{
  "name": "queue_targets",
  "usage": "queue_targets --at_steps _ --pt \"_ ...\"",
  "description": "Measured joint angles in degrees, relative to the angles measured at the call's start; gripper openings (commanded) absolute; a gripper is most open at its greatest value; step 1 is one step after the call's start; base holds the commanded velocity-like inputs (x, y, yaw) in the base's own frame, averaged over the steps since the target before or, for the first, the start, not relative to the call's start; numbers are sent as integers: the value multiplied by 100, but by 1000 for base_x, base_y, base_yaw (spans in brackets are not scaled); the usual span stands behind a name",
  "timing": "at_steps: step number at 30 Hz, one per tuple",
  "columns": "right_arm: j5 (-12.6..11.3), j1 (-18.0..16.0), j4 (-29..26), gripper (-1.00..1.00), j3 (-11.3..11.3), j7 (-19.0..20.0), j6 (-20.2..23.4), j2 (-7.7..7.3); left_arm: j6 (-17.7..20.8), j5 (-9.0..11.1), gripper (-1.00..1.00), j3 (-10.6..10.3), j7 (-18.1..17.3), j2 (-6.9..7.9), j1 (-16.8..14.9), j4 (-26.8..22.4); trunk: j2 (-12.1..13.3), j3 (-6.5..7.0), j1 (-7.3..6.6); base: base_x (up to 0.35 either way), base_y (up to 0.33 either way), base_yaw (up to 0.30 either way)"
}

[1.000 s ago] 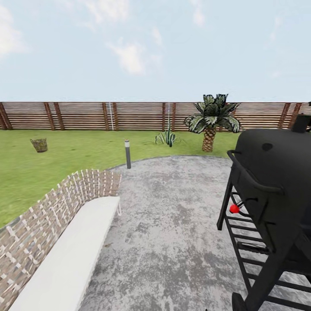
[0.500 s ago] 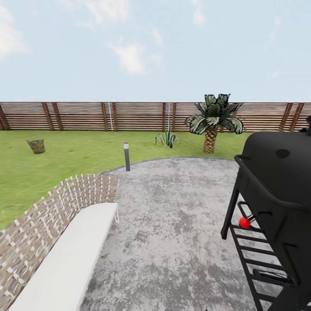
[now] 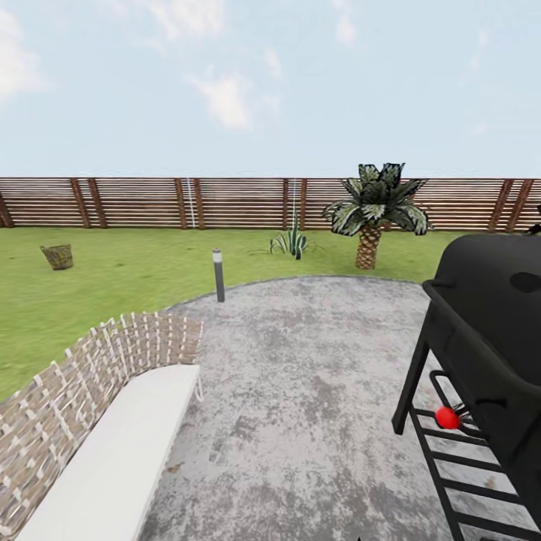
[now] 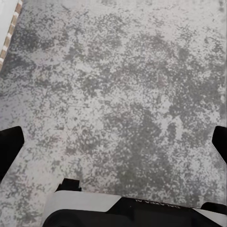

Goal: Take the three Easter eggs out of the wicker basket on the lawn in the garden, then place them on the lawn next to a single tree (choose any tree) so that all three eggs are next to the same tree and none are left in the basket.

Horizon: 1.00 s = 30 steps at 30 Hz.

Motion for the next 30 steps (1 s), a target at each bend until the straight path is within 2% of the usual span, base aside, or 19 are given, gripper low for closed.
queue_targets --at_steps 30 --pt "-7 0 2 100 0 -1 -1 -8 0 1 100 3 2 3 0 0 0 0 0 330 0 0"
